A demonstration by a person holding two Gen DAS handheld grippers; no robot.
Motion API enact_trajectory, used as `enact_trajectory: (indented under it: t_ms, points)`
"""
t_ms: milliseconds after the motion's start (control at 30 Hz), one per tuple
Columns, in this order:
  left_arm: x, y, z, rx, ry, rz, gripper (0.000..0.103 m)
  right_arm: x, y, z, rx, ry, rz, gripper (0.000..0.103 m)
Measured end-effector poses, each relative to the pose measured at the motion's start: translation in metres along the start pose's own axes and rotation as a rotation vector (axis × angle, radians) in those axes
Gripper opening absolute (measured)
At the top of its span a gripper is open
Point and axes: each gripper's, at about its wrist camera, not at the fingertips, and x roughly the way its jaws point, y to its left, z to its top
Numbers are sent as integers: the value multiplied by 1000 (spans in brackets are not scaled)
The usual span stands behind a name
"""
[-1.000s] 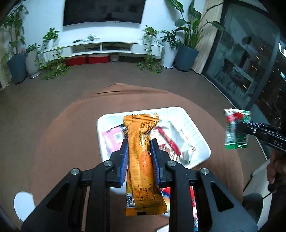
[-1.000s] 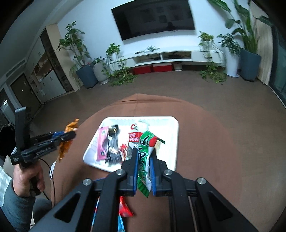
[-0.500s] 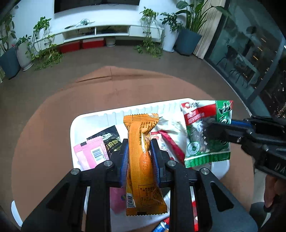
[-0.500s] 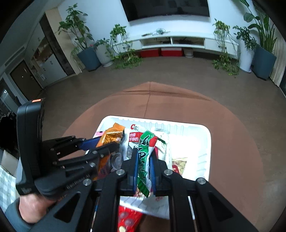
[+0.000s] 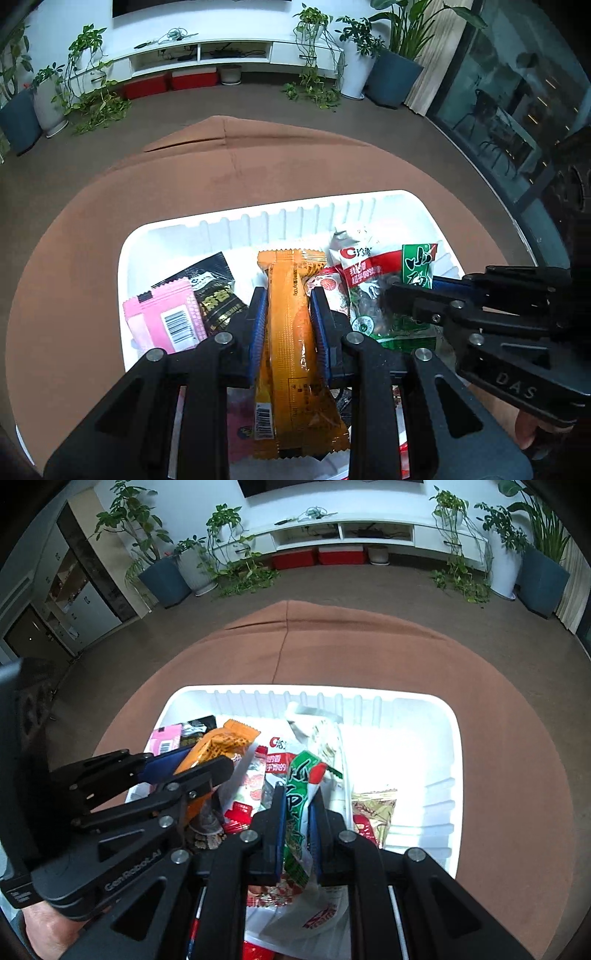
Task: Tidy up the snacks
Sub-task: 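Carry the orange bar and green packet into the tray and open both tools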
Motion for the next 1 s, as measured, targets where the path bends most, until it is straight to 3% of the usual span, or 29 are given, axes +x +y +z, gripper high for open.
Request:
enact_trajectory:
  t_ms: [500, 667, 800, 833, 867, 933, 1000]
  points:
    - [5, -3, -4, 26, 21, -31, 23, 7, -5, -1, 16, -16, 19, 19]
    - [3, -1, -5, 20, 27, -40, 25, 0, -4, -2, 8, -35, 18, 32]
    - [-7, 3, -5, 8, 3, -32, 30, -14, -4, -3, 21, -74, 3, 50]
    - [-11, 2, -7, 9, -6, -23, 42, -20, -5, -3, 27, -88, 4, 53]
    - [-15, 1, -8, 13, -14, -13, 70, -24, -5, -4, 33, -98, 8, 55]
    - [-26, -1, -11, 22, -40, -23, 96, -36, -7, -5, 51, -125, 13, 67]
    - [-39, -4, -15, 30, -63, -25, 96, -51, -7, -8, 59, -150, 30, 71]
